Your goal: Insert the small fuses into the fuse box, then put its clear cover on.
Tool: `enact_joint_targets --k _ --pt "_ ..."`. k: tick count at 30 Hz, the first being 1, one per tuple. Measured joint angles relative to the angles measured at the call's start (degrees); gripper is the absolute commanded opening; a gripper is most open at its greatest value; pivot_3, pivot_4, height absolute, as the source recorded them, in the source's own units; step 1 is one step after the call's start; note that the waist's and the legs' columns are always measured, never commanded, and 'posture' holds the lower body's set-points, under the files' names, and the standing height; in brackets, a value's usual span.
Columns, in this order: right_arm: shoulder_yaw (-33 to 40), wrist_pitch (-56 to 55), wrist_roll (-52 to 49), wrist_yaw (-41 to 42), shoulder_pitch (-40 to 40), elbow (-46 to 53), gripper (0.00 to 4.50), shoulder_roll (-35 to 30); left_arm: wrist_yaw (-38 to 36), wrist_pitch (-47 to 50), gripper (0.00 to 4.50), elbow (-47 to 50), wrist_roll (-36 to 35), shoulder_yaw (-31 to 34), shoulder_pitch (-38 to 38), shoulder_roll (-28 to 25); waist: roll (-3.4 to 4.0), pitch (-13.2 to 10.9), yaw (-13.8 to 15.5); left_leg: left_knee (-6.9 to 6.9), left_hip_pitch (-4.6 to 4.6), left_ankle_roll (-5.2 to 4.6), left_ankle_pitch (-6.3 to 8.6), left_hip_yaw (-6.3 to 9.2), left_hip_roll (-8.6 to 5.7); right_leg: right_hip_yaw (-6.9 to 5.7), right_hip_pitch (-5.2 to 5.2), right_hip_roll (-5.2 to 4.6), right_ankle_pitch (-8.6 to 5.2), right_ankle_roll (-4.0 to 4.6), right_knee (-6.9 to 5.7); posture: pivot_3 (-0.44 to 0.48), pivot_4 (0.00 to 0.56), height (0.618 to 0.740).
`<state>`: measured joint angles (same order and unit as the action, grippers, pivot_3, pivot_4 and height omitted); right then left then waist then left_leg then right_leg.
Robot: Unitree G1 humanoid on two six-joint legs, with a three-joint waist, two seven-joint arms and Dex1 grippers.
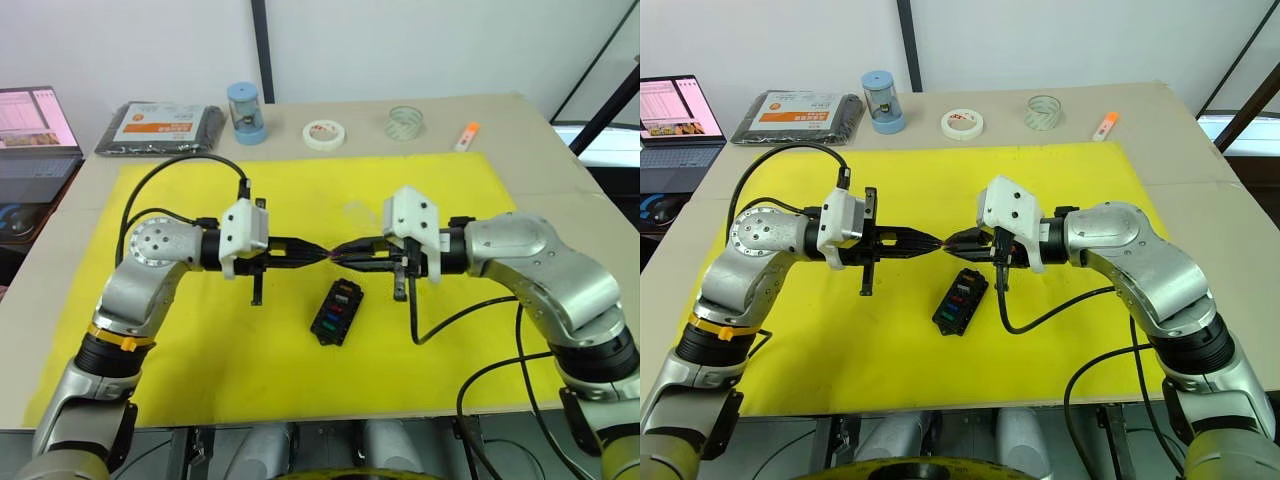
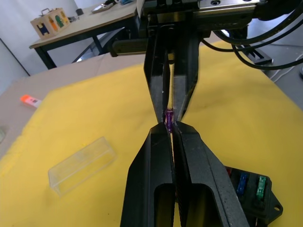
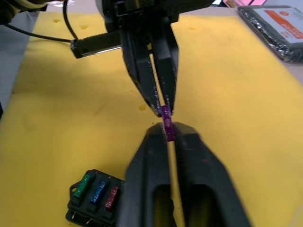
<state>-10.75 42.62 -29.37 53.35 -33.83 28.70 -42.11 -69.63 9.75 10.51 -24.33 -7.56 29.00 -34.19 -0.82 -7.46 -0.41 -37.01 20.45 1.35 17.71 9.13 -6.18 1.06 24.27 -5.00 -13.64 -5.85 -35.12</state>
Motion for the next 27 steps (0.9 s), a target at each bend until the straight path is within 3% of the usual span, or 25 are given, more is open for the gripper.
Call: enact_joint_targets --k 10,13,23,24,27 --pt "0.00 -0.70 -0.05 0.53 -0.01 -0.67 0.04 0.08 -0.28 -0.10 0.00 0.07 0.07 -0.04 -0.01 -0.08 0.00 0.00 0.00 0.00 0.00 0.00 0.00 0.00 0.00 0.00 0.00 0.00 0.00 0.00 0.00 0.000 0.150 0.740" --pt "0.00 -0.70 -0.01 0.66 -0.01 -0.68 0.00 -0.03 -0.36 0.05 0.68 0.35 0.14 -0.12 -0.08 -0.77 0.00 0.00 -0.03 0.00 0.00 0.00 0.00 0.00 0.00 0.00 0.00 0.00 0.00 0.00 0.00 0.000 0.150 0.740" --pt "-1.18 11.02 4.31 -4.12 -0.34 3.36 0.00 -6.64 2.46 1.80 4.28 0.78 1.40 -0.94 -5.95 -0.37 0.01 -0.01 0.16 0.01 0.01 0.00 0.00 -0.01 0.00 0.04 0.01 -0.01 0.00 0.00 0.01 0.000 0.150 0.740" --pt "-1.45 12.90 4.22 -4.65 -0.69 4.46 0.00 -6.72 3.61 2.67 4.48 1.13 1.62 -1.40 -6.45 0.40 0.02 -0.01 0.18 0.00 0.01 -0.01 0.00 0.00 0.00 0.05 0.01 -0.02 0.00 0.00 0.01 0.000 0.150 0.740" --pt "-1.64 19.61 3.21 -6.94 -2.40 7.87 0.00 -6.60 7.87 6.76 4.48 3.47 2.11 -3.15 -8.56 2.77 0.01 -0.01 0.47 0.00 0.02 -0.02 0.01 -0.01 0.00 0.08 0.01 -0.01 0.00 0.00 0.01 0.000 0.150 0.740"
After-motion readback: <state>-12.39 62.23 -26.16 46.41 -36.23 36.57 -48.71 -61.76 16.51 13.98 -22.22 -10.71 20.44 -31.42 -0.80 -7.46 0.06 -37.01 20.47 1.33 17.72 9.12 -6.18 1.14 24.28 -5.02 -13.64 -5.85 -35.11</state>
